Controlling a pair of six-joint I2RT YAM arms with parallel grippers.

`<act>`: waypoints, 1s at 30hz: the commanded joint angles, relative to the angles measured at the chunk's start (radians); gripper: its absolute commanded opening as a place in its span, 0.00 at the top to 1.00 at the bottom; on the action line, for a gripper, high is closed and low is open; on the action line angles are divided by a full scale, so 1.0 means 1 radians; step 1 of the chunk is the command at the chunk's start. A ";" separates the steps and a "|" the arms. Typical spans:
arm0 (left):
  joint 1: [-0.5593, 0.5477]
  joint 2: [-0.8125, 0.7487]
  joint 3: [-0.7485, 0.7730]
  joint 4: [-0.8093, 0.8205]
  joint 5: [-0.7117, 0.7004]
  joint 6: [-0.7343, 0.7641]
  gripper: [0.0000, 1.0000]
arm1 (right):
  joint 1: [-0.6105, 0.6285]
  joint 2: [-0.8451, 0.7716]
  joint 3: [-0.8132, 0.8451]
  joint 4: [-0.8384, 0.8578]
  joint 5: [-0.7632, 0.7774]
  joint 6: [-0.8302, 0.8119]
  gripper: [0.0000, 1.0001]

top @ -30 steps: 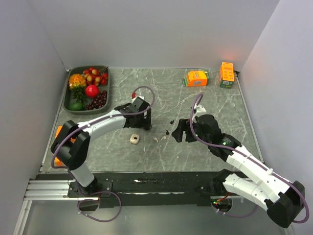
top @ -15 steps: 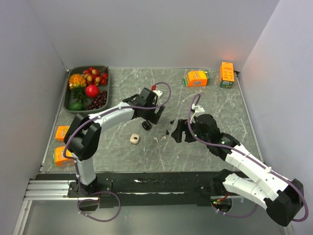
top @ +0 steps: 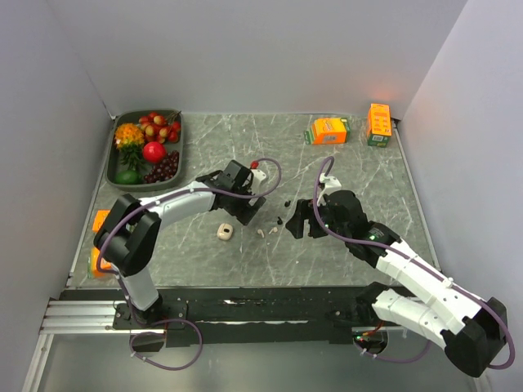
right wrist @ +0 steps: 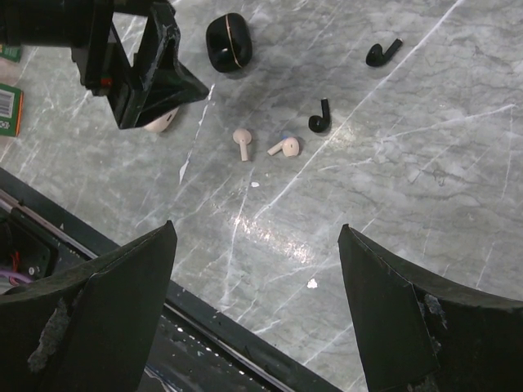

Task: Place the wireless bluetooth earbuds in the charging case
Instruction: Pick up the charging case at the center of the board.

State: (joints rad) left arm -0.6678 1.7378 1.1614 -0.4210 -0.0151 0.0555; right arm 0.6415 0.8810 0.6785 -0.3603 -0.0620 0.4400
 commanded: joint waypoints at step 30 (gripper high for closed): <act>0.031 0.161 0.089 0.088 0.110 0.130 0.24 | 0.006 -0.004 0.023 -0.029 0.001 0.002 0.12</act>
State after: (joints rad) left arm -0.6392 1.8870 1.2121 -0.3553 0.0818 0.1722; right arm 0.6415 0.8848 0.6785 -0.3893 -0.0715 0.4442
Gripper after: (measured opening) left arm 0.780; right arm 0.883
